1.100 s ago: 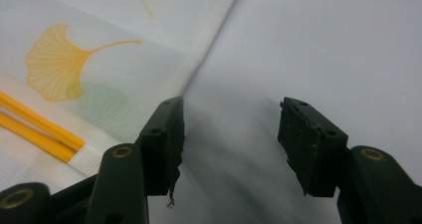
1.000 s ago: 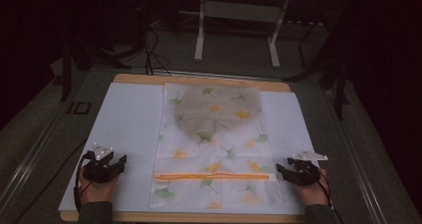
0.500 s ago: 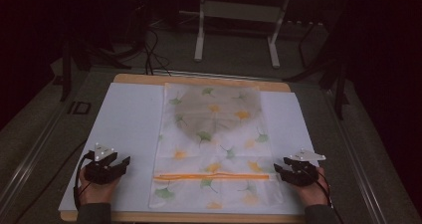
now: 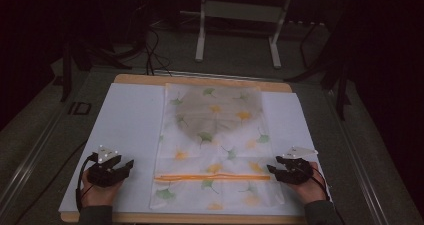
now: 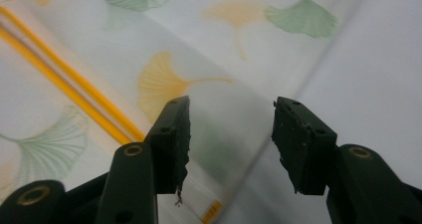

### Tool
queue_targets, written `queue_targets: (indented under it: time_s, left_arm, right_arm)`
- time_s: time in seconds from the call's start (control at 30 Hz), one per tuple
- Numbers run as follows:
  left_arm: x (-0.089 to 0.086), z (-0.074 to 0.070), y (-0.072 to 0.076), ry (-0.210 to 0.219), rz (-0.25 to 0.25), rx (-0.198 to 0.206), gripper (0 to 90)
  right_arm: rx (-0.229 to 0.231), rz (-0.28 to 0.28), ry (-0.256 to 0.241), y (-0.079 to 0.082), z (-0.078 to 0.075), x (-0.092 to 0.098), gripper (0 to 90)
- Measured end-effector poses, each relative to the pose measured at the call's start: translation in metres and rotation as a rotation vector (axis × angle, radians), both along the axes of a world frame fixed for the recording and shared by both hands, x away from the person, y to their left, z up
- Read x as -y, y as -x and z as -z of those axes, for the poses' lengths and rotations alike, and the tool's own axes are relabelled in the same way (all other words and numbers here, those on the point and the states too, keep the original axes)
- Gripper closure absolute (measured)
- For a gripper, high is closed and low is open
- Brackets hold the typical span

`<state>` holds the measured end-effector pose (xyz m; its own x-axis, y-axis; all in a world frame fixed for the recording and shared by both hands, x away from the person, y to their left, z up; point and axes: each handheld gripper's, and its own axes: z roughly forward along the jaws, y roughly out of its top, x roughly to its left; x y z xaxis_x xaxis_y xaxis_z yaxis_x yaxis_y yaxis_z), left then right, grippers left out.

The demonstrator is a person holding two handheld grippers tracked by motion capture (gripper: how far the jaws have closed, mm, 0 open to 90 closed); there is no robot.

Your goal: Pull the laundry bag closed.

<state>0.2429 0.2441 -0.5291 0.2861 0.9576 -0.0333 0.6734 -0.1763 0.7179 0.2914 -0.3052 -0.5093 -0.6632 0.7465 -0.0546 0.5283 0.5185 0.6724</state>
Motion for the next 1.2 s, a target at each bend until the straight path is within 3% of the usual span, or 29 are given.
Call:
queue_targets:
  time_s: [0.67,0.7,1.2]
  left_arm:
    - [0.006,-0.002,0.002,0.016,0.031,0.009,50.3]
    - [0.006,-0.003,0.003,0.015,0.038,0.011,50.2]
    - [0.007,-0.003,0.002,0.014,0.051,0.002,50.2]
  right_arm:
    - [-0.031,-0.144,0.016,-0.01,-0.011,-0.045,46.9]
    - [-0.029,-0.169,0.026,-0.011,-0.012,-0.054,46.0]
    - [-0.037,-0.233,0.042,-0.015,-0.016,-0.088,44.9]
